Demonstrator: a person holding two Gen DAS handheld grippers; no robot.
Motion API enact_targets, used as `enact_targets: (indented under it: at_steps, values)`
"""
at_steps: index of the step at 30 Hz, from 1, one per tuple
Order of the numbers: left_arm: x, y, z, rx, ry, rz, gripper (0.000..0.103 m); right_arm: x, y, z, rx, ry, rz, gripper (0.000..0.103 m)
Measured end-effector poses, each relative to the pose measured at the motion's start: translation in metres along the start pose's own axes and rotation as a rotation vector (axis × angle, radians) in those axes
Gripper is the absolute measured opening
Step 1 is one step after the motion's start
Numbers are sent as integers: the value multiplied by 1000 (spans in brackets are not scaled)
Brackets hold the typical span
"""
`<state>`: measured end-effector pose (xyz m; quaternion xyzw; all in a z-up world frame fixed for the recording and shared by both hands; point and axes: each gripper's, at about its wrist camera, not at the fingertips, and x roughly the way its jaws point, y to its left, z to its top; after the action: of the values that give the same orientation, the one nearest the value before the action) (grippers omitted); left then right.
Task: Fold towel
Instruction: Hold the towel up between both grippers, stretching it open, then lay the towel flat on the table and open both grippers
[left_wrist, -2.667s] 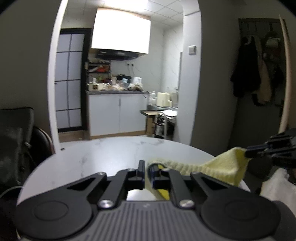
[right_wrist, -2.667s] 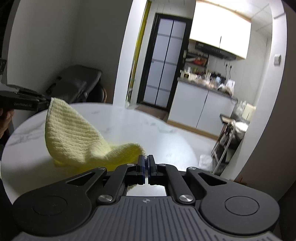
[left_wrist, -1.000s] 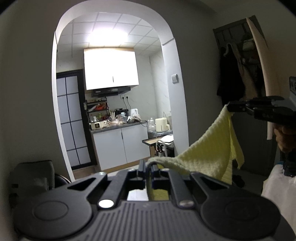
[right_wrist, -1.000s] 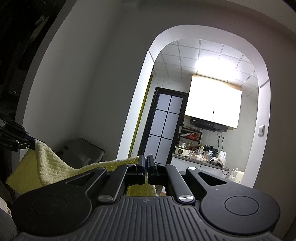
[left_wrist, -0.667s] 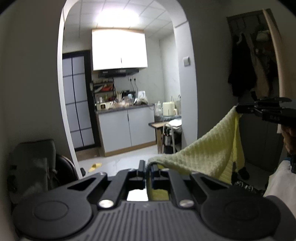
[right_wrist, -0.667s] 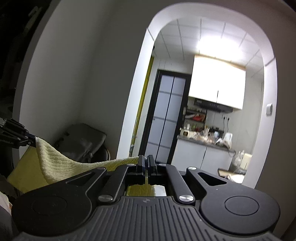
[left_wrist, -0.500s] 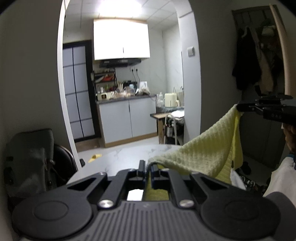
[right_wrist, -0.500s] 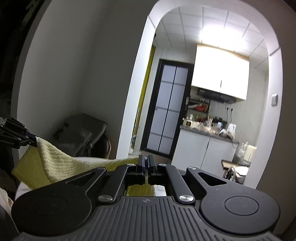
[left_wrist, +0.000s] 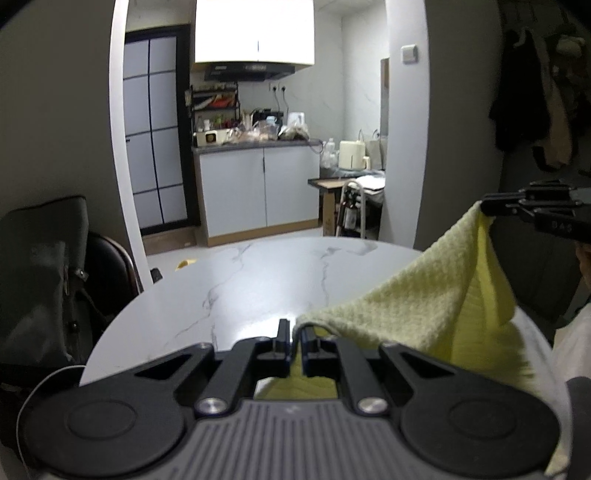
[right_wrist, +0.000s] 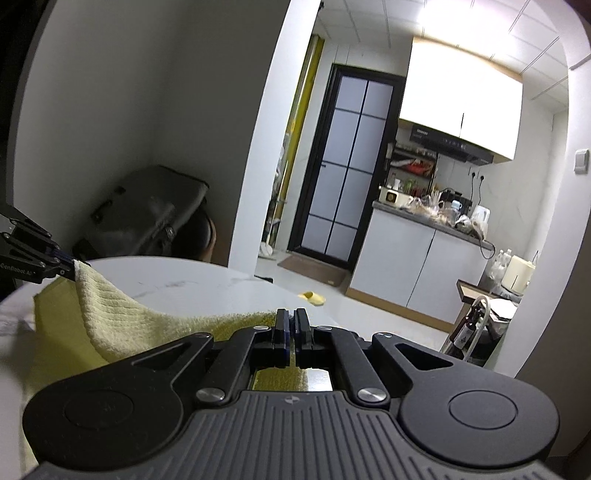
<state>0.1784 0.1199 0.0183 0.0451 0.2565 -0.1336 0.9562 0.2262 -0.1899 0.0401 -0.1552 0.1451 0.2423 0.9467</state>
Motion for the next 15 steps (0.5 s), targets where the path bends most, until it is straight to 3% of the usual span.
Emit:
enact_targets:
  at_steps: [6,15]
  values:
    - [37,13,-6,-12,62,20,6,36,-2,-14,-10,52,15,3]
    - [60,20,-18,-27,128,65,6,73,-7,-34,1,108,32,3]
